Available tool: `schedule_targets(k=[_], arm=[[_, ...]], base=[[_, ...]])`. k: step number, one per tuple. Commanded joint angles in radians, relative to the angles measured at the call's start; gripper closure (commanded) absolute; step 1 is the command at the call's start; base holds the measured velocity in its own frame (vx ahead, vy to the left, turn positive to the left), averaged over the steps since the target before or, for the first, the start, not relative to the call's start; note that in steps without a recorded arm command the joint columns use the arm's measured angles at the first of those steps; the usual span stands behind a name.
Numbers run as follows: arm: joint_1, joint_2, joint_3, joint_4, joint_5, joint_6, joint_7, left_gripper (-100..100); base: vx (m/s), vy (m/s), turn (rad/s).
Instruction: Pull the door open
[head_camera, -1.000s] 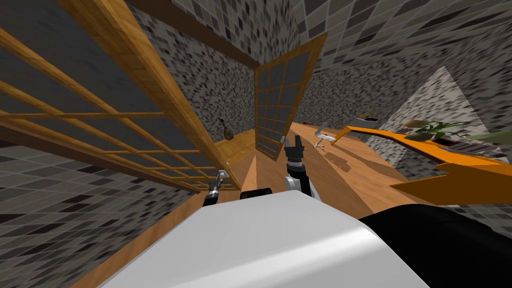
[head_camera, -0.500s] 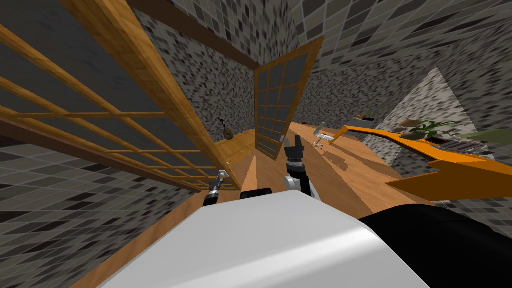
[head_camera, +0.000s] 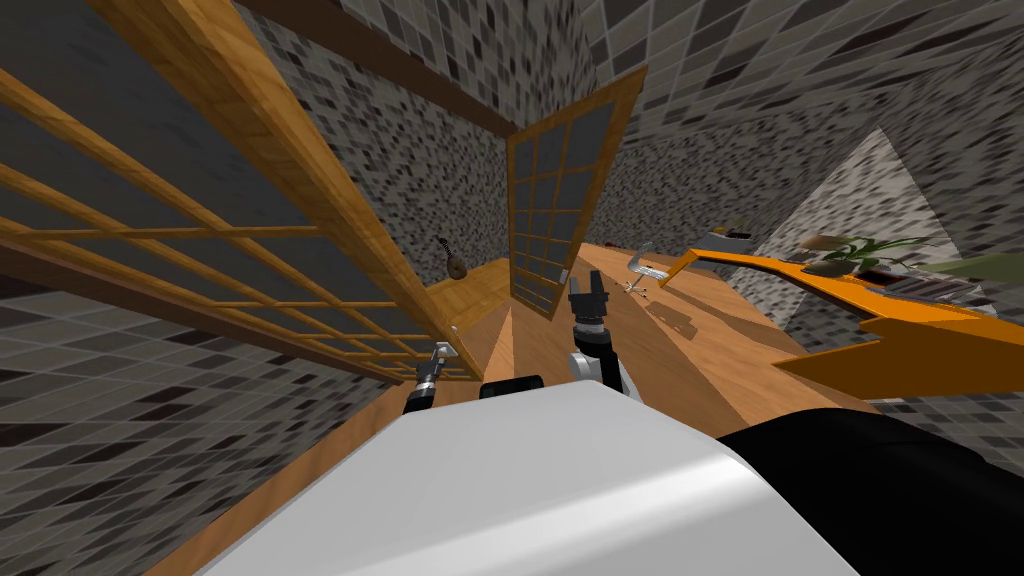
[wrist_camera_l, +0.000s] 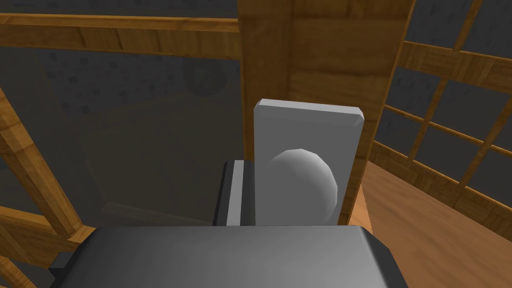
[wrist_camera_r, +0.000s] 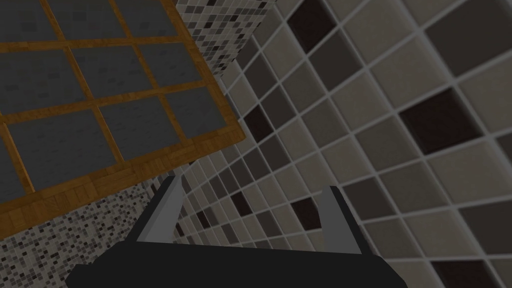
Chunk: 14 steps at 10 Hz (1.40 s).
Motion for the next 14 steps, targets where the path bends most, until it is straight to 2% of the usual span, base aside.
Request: schedule_targets(k=[1,4,5,14], arm=[[-0.002,-0.006,-0.008,-0.004,-0.004,-0.003,0.0,100],[-0.002,-0.006,-0.008,-0.004,-0.004,-0.003,0.0,100],[0.013,0.016,-0.026,-0.001,-0.015,-0.023,0.026,-100],[0.047,0.058,-0.092,-0.002,-0.054,-0.079,0.092,-100]], base=[[0.002,-0.002,0.011],[0.0,0.0,0.0],[-0.13,0.002,-0.167],[-0.136,0.061,-0.067]])
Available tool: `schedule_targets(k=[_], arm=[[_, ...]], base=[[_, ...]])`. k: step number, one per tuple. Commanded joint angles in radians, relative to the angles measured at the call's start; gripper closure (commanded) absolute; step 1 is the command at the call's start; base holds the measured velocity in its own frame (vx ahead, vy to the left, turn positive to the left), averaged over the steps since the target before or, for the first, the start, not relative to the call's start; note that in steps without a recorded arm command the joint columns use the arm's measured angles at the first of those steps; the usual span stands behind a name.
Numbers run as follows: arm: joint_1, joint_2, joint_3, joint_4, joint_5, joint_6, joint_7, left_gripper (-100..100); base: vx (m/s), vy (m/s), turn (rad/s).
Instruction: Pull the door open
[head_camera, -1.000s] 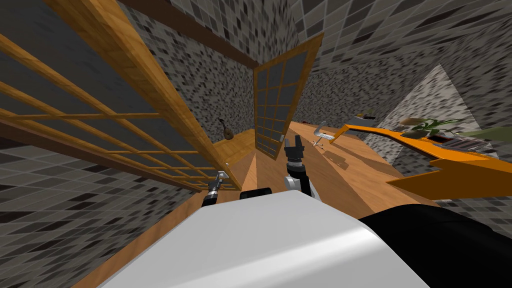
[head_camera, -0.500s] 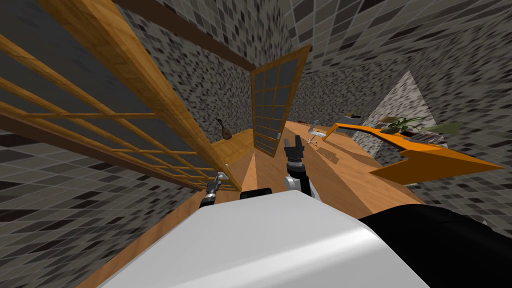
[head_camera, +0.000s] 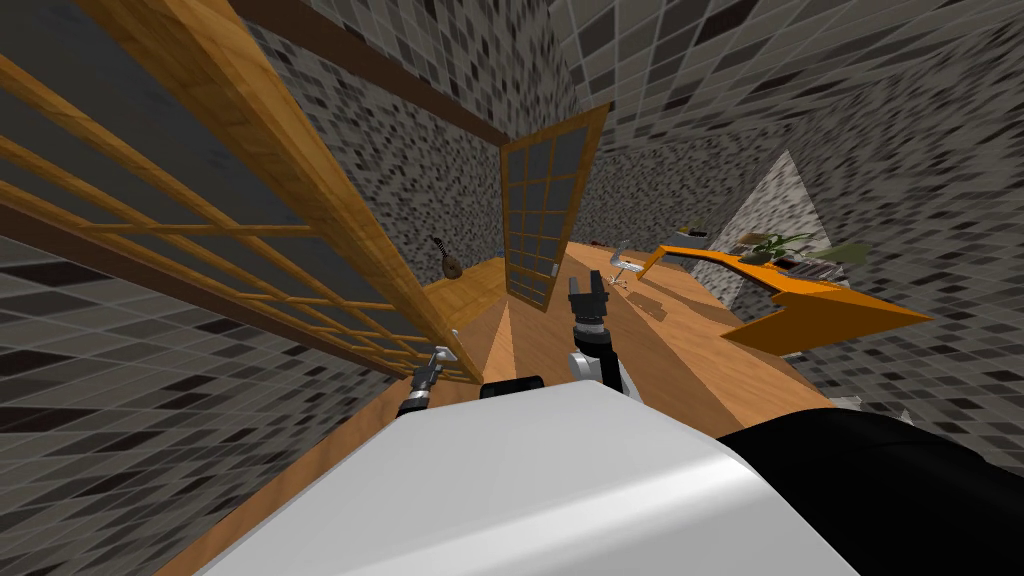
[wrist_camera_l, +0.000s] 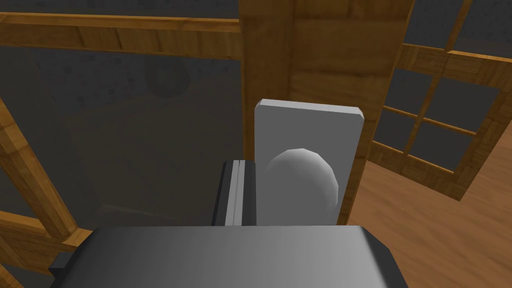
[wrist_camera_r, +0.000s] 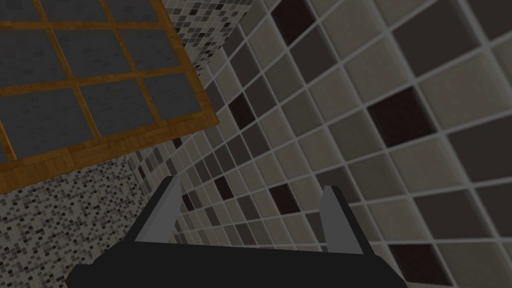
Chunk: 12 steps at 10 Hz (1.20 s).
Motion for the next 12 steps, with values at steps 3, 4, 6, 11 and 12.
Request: schedule_targets(k=[3,4,6,11,12], arm=[[0.016,-0.011,-0.034,-0.012,-0.017,-0.01,0.01,-100],[0.016,-0.011,-0.034,-0.012,-0.017,-0.01,0.01,-100],[0.016,-0.011,-0.034,-0.012,-0.017,-0.01,0.01,-100],[0.019,-0.008,-0.038,-0.012,-0.02,-0.014,0.014,-100],[0.019,-0.008,-0.038,-0.012,-0.02,-0.014,0.014,-100]], base=[[-0.048,0.023,-0.022],[-0.018,0.009,0.0],[-0.004,0.003,0.001],[-0.012,0.006,-0.008],[0.011,0.004,0.01]])
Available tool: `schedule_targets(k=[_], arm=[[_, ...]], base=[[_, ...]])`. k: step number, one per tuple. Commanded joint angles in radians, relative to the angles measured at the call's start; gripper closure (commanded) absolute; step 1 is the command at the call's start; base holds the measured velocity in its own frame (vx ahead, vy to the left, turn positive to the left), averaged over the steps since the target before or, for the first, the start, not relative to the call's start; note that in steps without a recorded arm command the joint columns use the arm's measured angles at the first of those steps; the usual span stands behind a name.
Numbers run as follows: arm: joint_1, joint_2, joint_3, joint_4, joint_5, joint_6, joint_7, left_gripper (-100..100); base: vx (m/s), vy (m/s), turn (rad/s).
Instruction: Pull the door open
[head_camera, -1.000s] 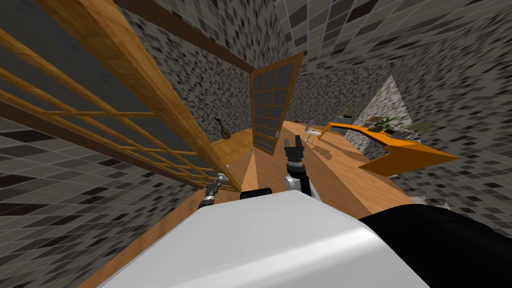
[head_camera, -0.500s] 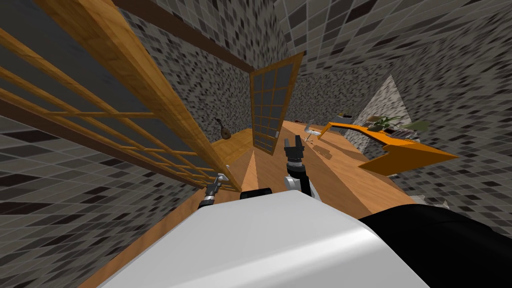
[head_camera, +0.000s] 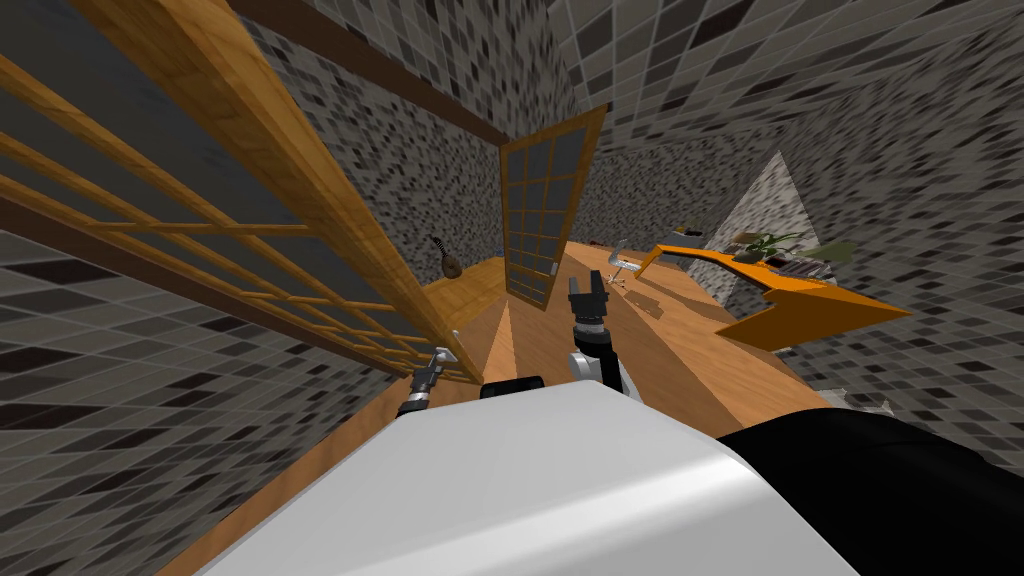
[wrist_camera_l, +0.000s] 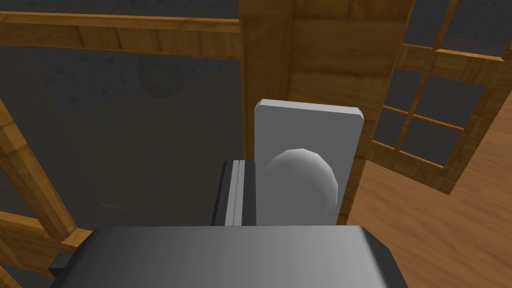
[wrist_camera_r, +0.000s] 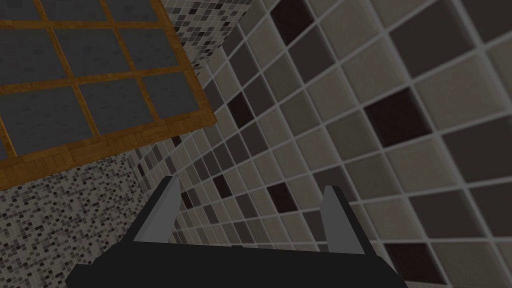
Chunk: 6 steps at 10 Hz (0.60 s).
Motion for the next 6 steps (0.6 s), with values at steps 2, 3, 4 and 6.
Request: schedule_targets(k=[2,3,4,6], arm=[[-0.01,0.001,-0.002,0.015,-0.001,-0.008,0.005,-100],[-0.011,-0.011,0.01,0.048,0.011,-0.021,0.009,-100],[-0.013,0.003,0.014,0.039,0.01,-0.012,0.008,-100],[-0.013,0.003,0.014,0.039,0.01,-0.012,0.008,100]], base=[[-0.009,0.014,0.009],[0.029,-0.012,-0.1],[0.019,0.005,0.002],[-0.003,0.006,0.0]])
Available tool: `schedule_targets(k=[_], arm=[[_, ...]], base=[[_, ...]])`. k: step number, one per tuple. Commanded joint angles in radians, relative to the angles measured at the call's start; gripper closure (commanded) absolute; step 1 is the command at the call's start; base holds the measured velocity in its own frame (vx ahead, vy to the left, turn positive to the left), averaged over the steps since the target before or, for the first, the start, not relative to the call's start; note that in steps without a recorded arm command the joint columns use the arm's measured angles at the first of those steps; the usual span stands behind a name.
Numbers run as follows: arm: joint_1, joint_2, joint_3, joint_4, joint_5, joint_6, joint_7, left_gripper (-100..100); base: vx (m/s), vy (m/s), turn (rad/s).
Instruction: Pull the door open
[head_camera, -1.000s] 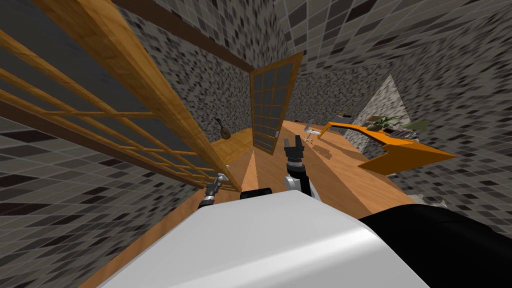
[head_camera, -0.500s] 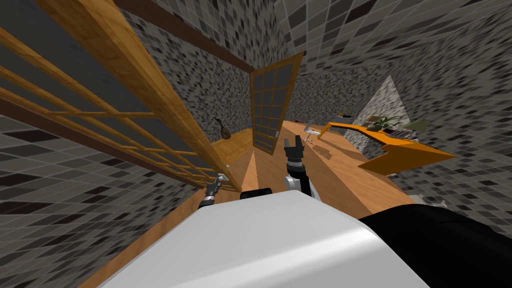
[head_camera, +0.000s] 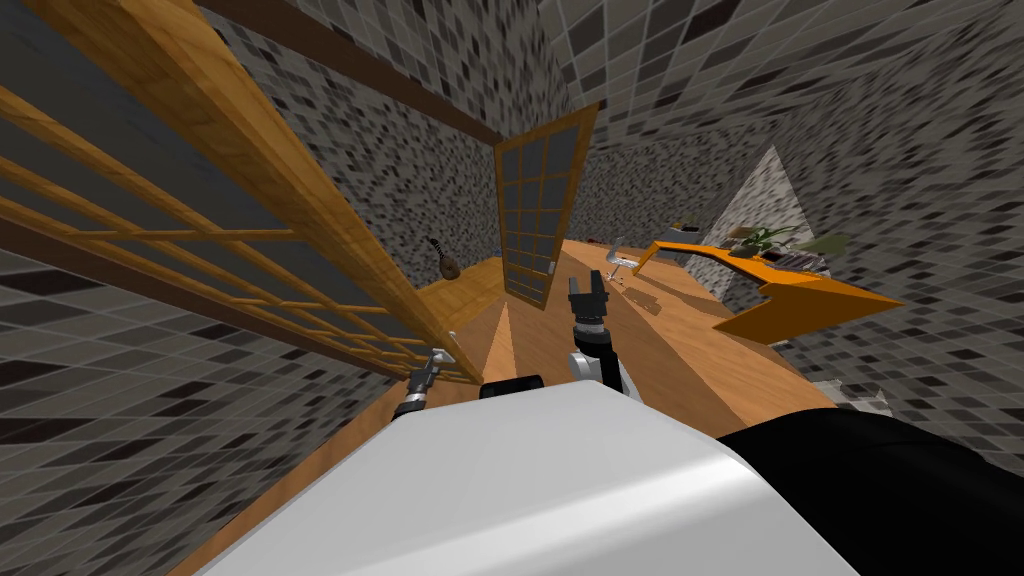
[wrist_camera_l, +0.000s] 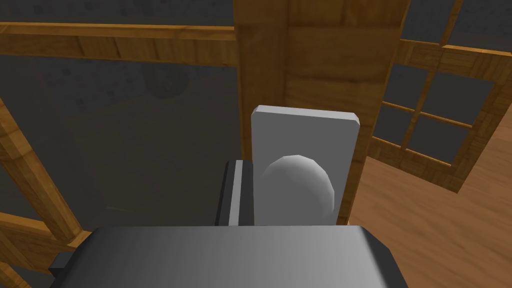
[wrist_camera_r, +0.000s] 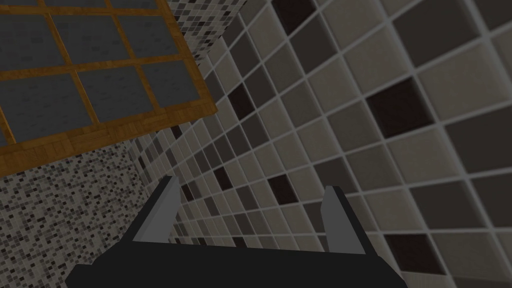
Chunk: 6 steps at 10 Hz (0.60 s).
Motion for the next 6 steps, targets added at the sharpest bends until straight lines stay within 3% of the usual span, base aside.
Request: schedule_targets(k=[1,4,5,6], arm=[[0.0,-0.001,-0.001,-0.001,-0.001,-0.001,0.0,100],[0.0,-0.001,-0.001,-0.001,-0.001,-0.001,0.0,100],[0.004,0.01,-0.019,0.008,-0.015,-0.022,0.02,-100],[0.006,0.012,-0.025,0.01,-0.019,-0.028,0.025,-100]], base=[[0.0,0.0,0.0],[0.0,0.0,0.0],[-0.142,0.023,-0.17],[-0.221,0.048,-0.116]])
